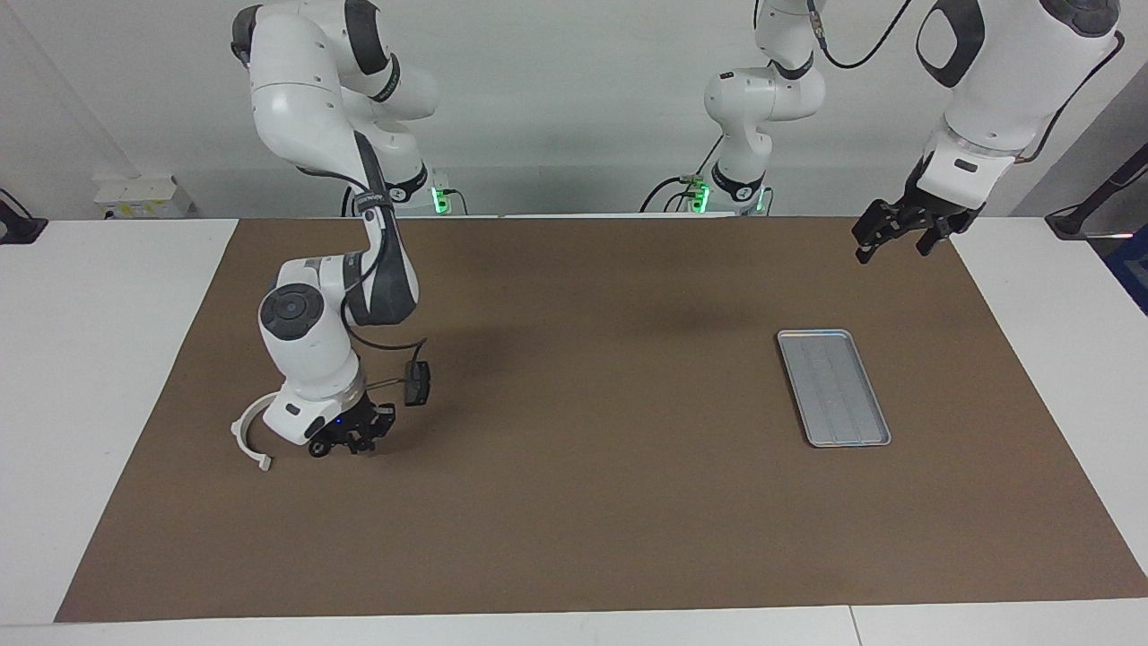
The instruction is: Place bearing gear from tray to pile
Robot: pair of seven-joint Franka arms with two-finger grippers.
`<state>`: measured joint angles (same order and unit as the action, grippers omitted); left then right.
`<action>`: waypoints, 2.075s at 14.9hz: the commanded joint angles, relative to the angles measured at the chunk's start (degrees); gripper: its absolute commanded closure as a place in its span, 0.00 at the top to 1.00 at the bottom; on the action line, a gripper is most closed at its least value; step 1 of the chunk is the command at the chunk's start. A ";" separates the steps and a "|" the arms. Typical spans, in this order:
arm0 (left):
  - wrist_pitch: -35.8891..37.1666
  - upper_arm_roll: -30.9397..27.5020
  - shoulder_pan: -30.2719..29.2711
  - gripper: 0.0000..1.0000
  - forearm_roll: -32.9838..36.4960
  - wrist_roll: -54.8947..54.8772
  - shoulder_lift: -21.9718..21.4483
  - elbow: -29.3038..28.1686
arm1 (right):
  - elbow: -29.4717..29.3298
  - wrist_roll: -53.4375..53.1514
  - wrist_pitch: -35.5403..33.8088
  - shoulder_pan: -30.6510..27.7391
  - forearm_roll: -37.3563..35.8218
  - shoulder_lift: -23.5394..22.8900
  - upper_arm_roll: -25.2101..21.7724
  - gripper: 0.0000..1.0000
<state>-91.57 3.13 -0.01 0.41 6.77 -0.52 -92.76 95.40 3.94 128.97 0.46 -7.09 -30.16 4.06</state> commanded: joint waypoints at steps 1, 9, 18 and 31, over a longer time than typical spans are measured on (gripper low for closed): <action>0.96 -0.49 0.80 1.00 0.91 -0.44 -0.89 -0.14 | 1.97 0.28 4.09 -0.55 0.06 -0.60 0.69 0.00; 0.52 -0.58 0.71 1.00 0.91 -0.53 -0.97 -0.48 | 2.68 -1.92 5.42 -0.11 0.06 -1.04 0.69 0.00; 0.61 -0.58 0.54 1.00 0.82 0.00 -1.15 -0.75 | 2.59 -2.63 0.69 -0.11 0.06 3.08 0.78 1.00; 0.52 -0.58 0.62 1.00 0.82 0.00 -1.15 -0.75 | 2.24 -2.10 -0.73 -0.11 -0.03 6.34 0.78 1.00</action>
<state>-91.55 3.00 -0.01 0.41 6.73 -0.56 -92.77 96.82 2.61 128.39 0.63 -7.07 -25.20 4.40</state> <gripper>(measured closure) 0.000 0.000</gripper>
